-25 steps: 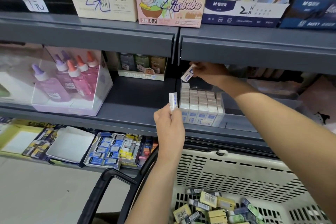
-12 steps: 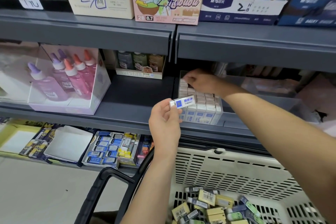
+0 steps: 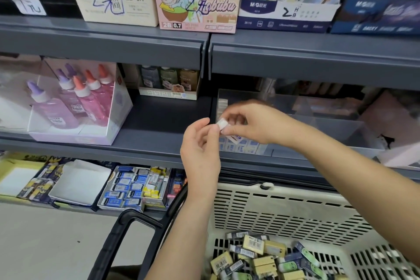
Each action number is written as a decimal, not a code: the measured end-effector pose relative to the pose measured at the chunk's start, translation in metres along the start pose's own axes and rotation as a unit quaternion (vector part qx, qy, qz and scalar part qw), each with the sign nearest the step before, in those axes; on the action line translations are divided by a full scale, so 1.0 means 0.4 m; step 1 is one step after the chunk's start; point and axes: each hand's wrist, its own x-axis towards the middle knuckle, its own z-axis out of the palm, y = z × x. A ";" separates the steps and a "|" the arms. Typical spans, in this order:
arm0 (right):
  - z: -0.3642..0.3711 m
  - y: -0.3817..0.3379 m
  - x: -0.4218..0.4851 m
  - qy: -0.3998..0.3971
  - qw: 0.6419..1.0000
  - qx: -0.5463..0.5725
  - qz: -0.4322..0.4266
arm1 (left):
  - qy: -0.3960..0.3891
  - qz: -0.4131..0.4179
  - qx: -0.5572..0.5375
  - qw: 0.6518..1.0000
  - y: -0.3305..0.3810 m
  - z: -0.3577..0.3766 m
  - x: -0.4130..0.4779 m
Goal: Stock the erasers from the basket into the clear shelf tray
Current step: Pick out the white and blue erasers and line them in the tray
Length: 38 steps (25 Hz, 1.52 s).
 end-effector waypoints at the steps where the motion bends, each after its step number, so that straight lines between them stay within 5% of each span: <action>1: -0.006 0.010 0.001 0.017 1.000 0.007 0.023 | -0.002 0.002 0.019 1.000 -0.004 0.000 0.001; 5: -0.052 0.085 0.049 0.108 0.978 0.091 0.155 | -0.055 -0.052 0.142 0.987 -0.031 0.005 0.008; 9: -0.037 0.135 0.130 0.161 0.966 0.041 0.196 | -0.095 -0.055 0.197 0.974 -0.038 0.011 0.006; 15: 0.019 0.142 0.202 0.085 0.979 0.094 0.158 | -0.092 -0.053 0.197 0.975 -0.037 0.010 0.006; 23: 0.050 0.174 0.202 0.001 0.989 -0.001 0.145 | -0.091 -0.043 0.201 0.974 -0.049 0.013 0.010; 28: 0.001 0.133 0.083 0.083 0.989 0.052 0.112 | -0.064 -0.010 0.213 0.975 -0.047 0.010 -0.003; 32: -0.013 0.088 -0.197 0.139 0.988 0.053 0.035 | -0.026 0.122 0.175 0.977 -0.020 0.006 -0.052; 35: 0.018 0.093 -0.453 0.078 0.990 0.093 0.077 | -0.104 0.136 0.150 0.974 -0.017 0.034 -0.151; 38: 0.067 0.148 -0.641 0.020 0.982 0.099 0.158 | -0.295 0.097 0.198 0.930 -0.058 0.086 -0.293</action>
